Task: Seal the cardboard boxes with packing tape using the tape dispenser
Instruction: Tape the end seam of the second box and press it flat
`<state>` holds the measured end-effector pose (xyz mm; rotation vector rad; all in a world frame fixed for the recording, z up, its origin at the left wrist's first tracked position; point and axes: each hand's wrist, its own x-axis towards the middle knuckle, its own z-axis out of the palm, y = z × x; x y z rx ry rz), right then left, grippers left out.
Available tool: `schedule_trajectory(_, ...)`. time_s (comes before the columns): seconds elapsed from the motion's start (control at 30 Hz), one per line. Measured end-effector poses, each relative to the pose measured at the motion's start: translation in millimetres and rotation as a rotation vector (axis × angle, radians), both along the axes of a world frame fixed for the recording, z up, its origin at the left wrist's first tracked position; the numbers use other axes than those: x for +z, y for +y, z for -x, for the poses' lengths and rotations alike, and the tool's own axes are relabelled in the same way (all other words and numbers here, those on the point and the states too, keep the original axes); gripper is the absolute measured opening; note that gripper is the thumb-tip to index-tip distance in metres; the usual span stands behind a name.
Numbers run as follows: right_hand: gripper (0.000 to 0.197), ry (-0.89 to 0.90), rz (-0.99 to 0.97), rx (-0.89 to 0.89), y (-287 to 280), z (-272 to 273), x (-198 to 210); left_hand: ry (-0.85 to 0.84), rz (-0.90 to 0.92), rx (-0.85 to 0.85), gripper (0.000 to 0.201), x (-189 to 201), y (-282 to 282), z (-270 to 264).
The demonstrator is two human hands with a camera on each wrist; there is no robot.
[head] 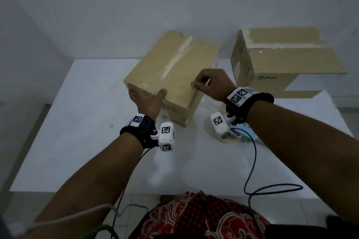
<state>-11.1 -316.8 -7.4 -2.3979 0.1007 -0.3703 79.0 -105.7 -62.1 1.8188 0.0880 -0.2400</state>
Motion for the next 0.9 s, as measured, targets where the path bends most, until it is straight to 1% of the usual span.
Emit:
schedule_trajectory(0.07,0.025,0.025,-0.015,-0.192,-24.0,-13.2,1.1,0.033,0.004,-0.005,0.119,-3.4,5.3,-5.5)
schedule_trajectory(0.13,0.046,0.174,-0.008,-0.336,-51.0,-26.0,1.1,0.055,0.035,0.011,0.12,-5.6,11.0,-13.4)
schedule_trajectory(0.2,0.07,0.298,-0.07,-0.406,-69.6,-35.5,1.7,0.082,0.096,0.007,0.116,-4.0,18.8,-20.0)
schedule_trajectory(0.27,0.087,0.324,-0.163,-0.431,-79.5,-44.4,1.9,0.09,0.197,0.021,0.099,-2.2,26.2,-24.4)
schedule_trajectory(0.3,0.092,0.325,-0.196,-0.441,-81.9,-48.4,2.0,0.1,0.239,0.035,0.088,-0.7,28.5,-26.0)
schedule_trajectory(0.33,0.095,0.339,-0.218,-0.458,-82.9,-52.2,2.5,0.107,0.25,0.041,0.081,0.5,30.5,-28.4)
schedule_trajectory(0.37,0.096,0.365,-0.236,-0.465,-84.2,-55.4,1.5,0.102,0.218,0.037,0.079,2.1,31.6,-30.6)
schedule_trajectory(0.47,0.096,0.448,-0.233,-0.436,-85.0,-61.5,-5.6,0.122,0.014,0.014,0.088,7.6,36.1,-38.7)
schedule_trajectory(0.5,0.095,0.444,-0.204,-0.43,-85.7,-61.9,-7.8,0.148,0.013,-0.005,0.087,10.1,37.3,-40.2)
schedule_trajectory(0.53,0.094,0.435,-0.176,-0.429,-86.1,-61.3,-7.9,0.165,0.052,-0.036,0.083,11.9,37.8,-41.7)
schedule_trajectory(0.6,0.089,0.423,-0.131,-0.429,-88.2,-57.6,-6.3,0.157,0.114,-0.105,0.076,17.4,35.1,-40.7)
schedule_trajectory(0.67,0.086,0.437,-0.1,-0.437,-90.2,-51.6,-2.4,0.13,0.125,-0.128,0.085,22.0,30.2,-40.7)
schedule_trajectory(0.73,0.093,0.449,-0.088,-0.429,-91.4,-44.2,-1.1,0.129,0.115,-0.126,0.098,22.8,27.1,-43.4)
schedule_trajectory(0.77,0.099,0.448,-0.078,-0.418,-91.1,-39.5,-0.7,0.13,0.101,-0.126,0.099,24.1,25.5,-44.8)
schedule_trajectory(0.83,0.112,0.425,-0.055,-0.395,-89.8,-29.6,-1.4,0.121,0.078,-0.142,0.093,24.9,22.1,-50.0)
schedule_trajectory(0.9,0.117,0.419,-0.006,-0.37,-88.9,-20.7,-1.7,0.084,0.052,-0.176,0.084,25.8,18.0,-57.3)
